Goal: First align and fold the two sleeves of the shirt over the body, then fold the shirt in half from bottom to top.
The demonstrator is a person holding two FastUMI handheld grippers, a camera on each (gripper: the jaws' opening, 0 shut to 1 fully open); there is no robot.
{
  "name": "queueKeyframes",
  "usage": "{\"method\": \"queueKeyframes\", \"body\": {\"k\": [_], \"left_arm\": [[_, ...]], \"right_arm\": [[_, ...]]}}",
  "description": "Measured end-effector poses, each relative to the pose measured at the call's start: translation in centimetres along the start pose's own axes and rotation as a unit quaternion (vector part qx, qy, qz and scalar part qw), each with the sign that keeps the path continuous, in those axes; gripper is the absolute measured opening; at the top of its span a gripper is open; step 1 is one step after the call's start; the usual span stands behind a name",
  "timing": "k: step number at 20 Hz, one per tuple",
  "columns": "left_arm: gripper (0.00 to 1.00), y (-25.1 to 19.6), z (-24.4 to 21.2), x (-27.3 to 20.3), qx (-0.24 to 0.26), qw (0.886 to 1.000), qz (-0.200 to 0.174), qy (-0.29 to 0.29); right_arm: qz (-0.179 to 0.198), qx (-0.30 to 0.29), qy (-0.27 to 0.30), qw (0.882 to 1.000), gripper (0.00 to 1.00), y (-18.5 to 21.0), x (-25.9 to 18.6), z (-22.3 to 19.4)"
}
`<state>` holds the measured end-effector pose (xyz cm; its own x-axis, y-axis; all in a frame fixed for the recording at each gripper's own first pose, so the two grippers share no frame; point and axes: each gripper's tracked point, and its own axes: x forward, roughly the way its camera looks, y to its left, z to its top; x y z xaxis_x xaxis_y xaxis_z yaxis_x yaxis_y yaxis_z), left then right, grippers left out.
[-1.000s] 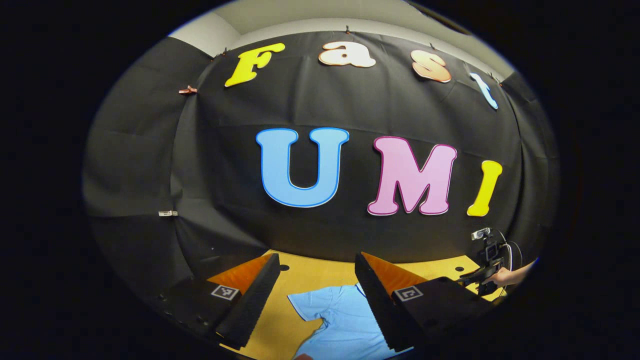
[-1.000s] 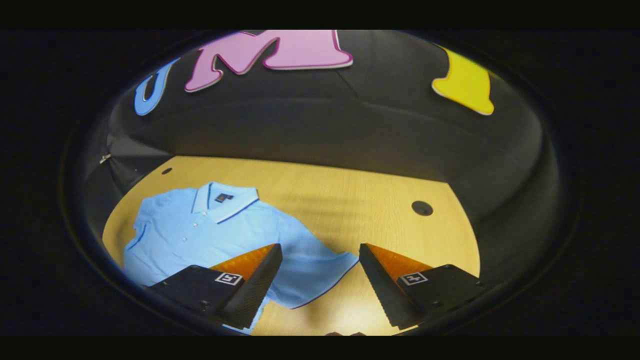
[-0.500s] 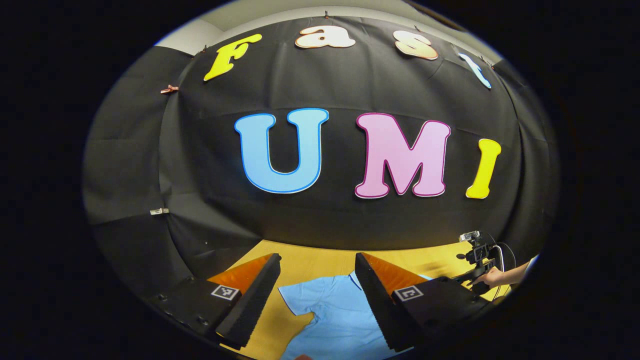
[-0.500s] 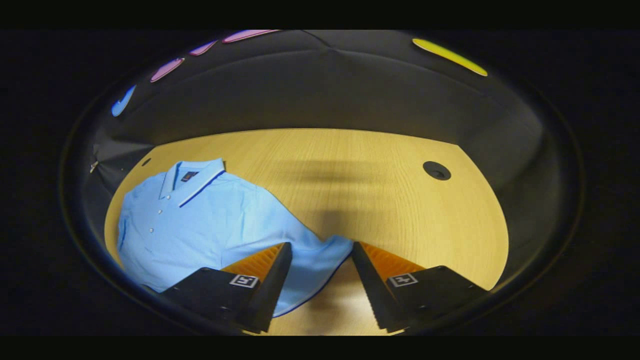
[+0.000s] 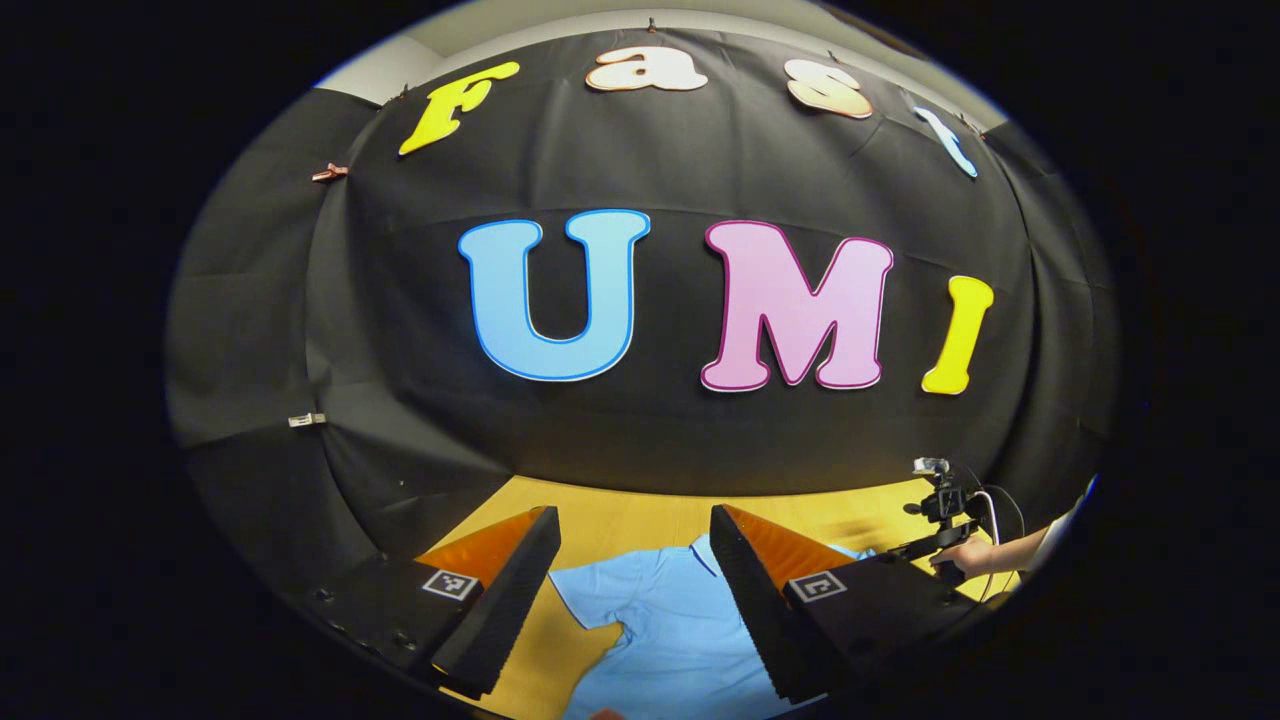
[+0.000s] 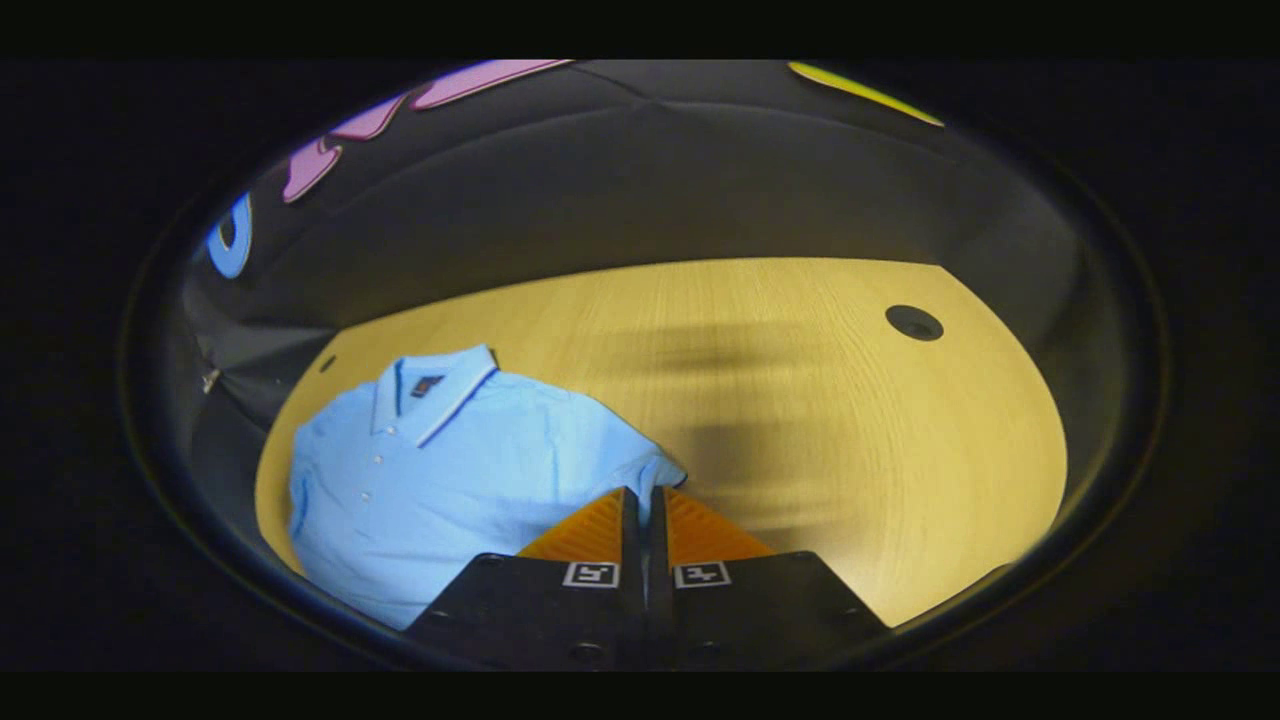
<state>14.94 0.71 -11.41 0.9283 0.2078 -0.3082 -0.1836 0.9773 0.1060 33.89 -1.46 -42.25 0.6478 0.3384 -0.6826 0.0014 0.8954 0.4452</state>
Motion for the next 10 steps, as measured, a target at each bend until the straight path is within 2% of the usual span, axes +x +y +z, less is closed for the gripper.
{"method": "queueKeyframes", "body": {"k": [2, 4, 6, 7, 8, 10], "left_arm": [[0.97, 0.9, 0.0, -0.3, -0.007, 1.0, 0.001, -0.001], [0.97, 1.1, -0.3, -0.5, -0.015, 1.0, -0.006, -0.002], [0.96, 1.3, -1.0, -0.5, -0.015, 1.0, -0.009, -0.001], [0.97, 1.5, -1.4, -0.4, -0.017, 1.0, -0.009, 0.003], [0.97, 1.7, -1.9, -0.4, -0.021, 1.0, -0.013, 0.008], [0.96, 2.4, -3.4, -0.1, -0.026, 0.999, -0.015, 0.023]], "right_arm": [[0.032, 0.004, -0.026, 0.999, 0.05, 2.7, -1.3, 1.5], [0.064, -0.007, -0.039, 0.997, 0.0, 5.9, -2.6, 2.3], [0.089, -0.022, -0.03, 0.995, 0.08, 9.1, -2.4, 1.6], [0.092, -0.035, -0.015, 0.995, 0.11, 10.2, -2.0, 0.5], [0.085, -0.057, -0.002, 0.995, 0.05, 10.6, -1.3, -0.6], [0.064, -0.096, 0.027, 0.993, 0.05, 10.5, 0.0, -2.7]]}}
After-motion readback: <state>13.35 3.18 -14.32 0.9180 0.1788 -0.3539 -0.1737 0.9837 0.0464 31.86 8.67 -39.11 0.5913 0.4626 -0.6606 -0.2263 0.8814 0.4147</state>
